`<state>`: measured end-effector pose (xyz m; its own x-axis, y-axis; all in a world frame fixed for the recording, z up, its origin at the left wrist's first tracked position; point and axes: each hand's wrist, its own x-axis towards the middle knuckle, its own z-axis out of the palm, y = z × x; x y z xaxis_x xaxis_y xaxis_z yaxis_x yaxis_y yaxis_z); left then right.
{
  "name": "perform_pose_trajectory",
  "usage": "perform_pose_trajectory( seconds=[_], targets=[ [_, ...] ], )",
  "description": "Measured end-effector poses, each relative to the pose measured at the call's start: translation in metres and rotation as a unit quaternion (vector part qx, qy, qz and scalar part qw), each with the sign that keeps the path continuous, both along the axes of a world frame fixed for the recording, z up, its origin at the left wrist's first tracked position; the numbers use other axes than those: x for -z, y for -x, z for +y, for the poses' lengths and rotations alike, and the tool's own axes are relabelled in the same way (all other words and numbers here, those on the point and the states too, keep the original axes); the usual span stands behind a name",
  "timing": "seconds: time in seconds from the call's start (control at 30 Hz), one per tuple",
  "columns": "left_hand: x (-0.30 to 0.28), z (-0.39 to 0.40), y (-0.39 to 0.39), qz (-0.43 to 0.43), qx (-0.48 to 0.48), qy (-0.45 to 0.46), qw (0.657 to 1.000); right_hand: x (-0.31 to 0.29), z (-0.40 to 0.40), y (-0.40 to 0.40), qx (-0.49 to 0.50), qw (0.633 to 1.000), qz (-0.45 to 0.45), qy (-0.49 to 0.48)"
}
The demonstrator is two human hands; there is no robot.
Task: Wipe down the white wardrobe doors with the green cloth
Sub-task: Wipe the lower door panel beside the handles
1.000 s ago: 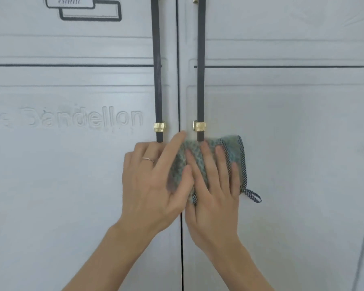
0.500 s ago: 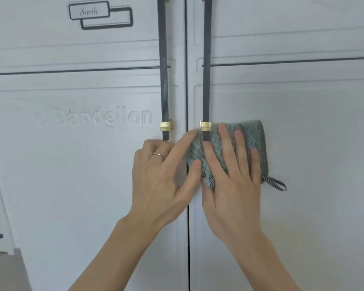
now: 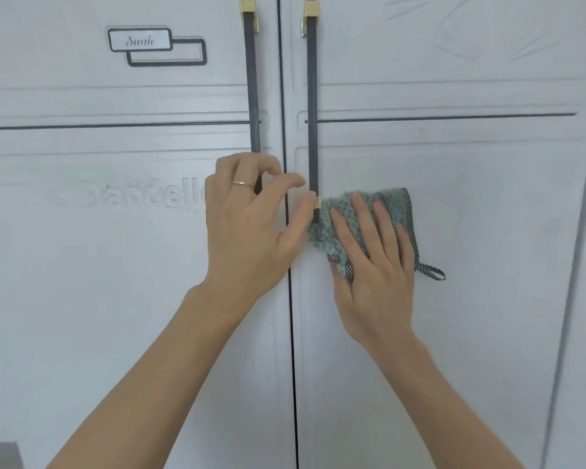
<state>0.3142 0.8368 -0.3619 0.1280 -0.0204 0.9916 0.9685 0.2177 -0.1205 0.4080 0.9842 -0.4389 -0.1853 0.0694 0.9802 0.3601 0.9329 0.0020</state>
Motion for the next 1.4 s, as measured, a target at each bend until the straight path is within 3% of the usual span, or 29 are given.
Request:
perform_pose_trajectory(
  seconds=[0.2, 0.37, 0.63, 0.87, 1.0, 1.1, 1.23, 1.33, 1.4],
  targets=[
    [-0.018, 0.016, 0.020, 0.025, 0.005, 0.054, 0.998, -0.075, 0.020, -0.005, -0.039, 0.996, -0.041, -0.064],
    [-0.015, 0.023, 0.024, 0.024, 0.085, 0.056, 0.995, -0.123, 0.018, 0.000, -0.024, 0.982, -0.113, -0.147],
    [-0.016, 0.028, 0.023, 0.023, 0.075, 0.019, 0.997, -0.083, 0.021, -0.011, -0.011, 0.978, -0.139, -0.158],
    [-0.013, 0.031, 0.018, 0.015, 0.098, -0.010, 0.995, -0.122, 0.010, -0.002, 0.011, 0.978, -0.143, -0.150],
    [-0.013, 0.034, 0.014, -0.008, 0.099, -0.016, 0.995, -0.116, 0.017, -0.006, 0.014, 0.977, -0.145, -0.156],
    [-0.013, 0.036, 0.011, -0.028, 0.072, -0.023, 0.997, -0.105, 0.044, -0.026, 0.021, 0.986, -0.115, -0.119],
    [-0.014, 0.039, 0.007, -0.049, 0.031, -0.036, 0.998, -0.092, 0.090, -0.065, 0.026, 0.999, -0.019, 0.015],
    [-0.013, 0.040, 0.001, -0.068, 0.010, -0.036, 0.997, -0.086, 0.083, -0.058, 0.016, 0.996, 0.039, 0.085],
    [-0.013, 0.039, -0.005, -0.079, -0.010, -0.030, 0.996, -0.087, 0.061, -0.038, 0.024, 0.996, 0.051, 0.072]
  ],
)
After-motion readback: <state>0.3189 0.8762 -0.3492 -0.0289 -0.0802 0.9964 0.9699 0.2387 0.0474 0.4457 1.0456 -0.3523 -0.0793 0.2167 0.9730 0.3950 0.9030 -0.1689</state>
